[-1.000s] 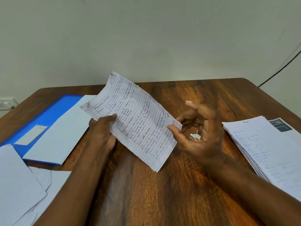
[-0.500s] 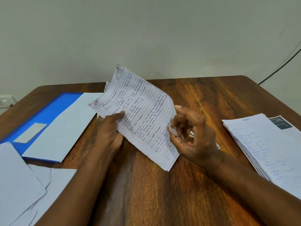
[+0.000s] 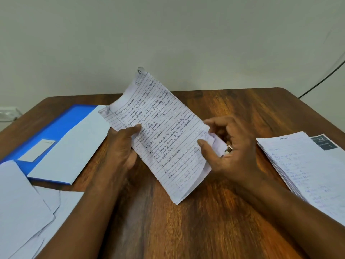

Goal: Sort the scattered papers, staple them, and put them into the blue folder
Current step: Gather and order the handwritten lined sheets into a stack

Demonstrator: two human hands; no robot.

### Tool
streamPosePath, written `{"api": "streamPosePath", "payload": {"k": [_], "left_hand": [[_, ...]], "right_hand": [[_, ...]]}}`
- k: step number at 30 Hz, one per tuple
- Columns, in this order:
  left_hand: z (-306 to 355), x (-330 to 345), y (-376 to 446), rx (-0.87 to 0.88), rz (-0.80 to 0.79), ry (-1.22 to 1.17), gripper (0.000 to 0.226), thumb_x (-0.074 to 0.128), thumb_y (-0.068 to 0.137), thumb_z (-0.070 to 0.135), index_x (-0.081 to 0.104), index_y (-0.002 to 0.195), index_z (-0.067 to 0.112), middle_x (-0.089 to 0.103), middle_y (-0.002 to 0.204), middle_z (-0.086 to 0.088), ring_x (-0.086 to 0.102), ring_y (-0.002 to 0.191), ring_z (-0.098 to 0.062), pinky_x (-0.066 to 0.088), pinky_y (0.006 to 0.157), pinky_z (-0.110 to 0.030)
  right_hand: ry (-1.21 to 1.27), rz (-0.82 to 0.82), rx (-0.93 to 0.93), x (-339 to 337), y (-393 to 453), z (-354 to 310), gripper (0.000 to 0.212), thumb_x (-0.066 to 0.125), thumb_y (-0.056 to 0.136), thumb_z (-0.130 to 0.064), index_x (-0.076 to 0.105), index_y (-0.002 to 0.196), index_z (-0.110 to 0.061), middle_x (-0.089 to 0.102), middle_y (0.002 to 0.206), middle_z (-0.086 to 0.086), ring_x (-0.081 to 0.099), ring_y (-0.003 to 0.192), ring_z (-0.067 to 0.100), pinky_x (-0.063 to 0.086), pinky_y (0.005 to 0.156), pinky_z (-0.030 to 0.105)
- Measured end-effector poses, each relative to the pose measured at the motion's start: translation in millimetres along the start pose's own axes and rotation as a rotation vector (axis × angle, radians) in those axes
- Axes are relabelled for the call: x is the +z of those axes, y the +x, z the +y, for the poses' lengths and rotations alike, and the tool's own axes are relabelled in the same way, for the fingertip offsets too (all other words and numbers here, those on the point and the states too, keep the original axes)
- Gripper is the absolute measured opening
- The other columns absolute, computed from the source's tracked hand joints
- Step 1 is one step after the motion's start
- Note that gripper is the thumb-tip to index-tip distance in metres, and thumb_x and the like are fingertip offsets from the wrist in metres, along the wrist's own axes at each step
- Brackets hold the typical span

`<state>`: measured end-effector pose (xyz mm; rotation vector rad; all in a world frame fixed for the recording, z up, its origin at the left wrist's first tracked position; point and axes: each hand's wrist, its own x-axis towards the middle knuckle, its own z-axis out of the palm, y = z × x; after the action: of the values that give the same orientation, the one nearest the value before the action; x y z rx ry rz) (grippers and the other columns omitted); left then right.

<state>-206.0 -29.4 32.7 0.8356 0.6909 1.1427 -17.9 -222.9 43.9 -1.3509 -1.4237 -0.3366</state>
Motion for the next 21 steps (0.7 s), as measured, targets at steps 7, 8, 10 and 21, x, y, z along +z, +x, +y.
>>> {"api": "streamPosePath", "payload": {"k": [7,8,10,21], "left_hand": [[8.7,-6.1,-0.4,-0.059,-0.098,0.127,0.059,0.071,0.084,-0.012,0.061,0.138,0.007,0.073,0.128,-0.015,0.072,0.116,-0.035,0.060,0.096,-0.054],[9.6,-5.3,-1.9,-0.089,-0.121,0.135,0.058,0.070,0.085,-0.014,0.062,0.138,0.009,0.074,0.128,-0.014,0.073,0.115,-0.035,0.060,0.097,-0.054],[8.6,-2.2,-5.3,-0.136,-0.172,0.195,0.054,0.069,0.087,-0.016,0.065,0.131,0.015,0.076,0.124,-0.010,0.074,0.112,-0.032,0.060,0.097,-0.053],[-1.0,20.1,-35.5,-0.182,-0.468,0.237,0.033,0.064,0.092,-0.009,0.067,0.123,0.002,0.074,0.125,-0.020,0.072,0.115,-0.040,0.064,0.090,-0.048]], "right_hand": [[0.215,-0.158,0.484,-7.0,12.8,12.9,0.049,0.084,0.081,-0.045,0.069,0.125,-0.028,0.069,0.110,-0.009,0.067,0.094,0.015,0.060,0.080,0.034],[0.273,-0.200,0.579,-5.5,13.1,13.2,0.057,0.084,0.078,-0.043,0.066,0.130,-0.029,0.071,0.111,-0.008,0.070,0.099,0.013,0.061,0.085,0.035],[0.398,-0.292,0.696,-2.0,12.4,12.7,0.066,0.081,0.077,-0.037,0.059,0.138,-0.024,0.076,0.110,-0.002,0.074,0.101,0.015,0.062,0.087,0.041],[0.546,-0.026,0.714,5.4,9.7,2.9,0.025,0.066,0.098,-0.006,0.067,0.119,-0.020,0.078,0.112,-0.009,0.076,0.101,0.011,0.063,0.079,0.026]]}}
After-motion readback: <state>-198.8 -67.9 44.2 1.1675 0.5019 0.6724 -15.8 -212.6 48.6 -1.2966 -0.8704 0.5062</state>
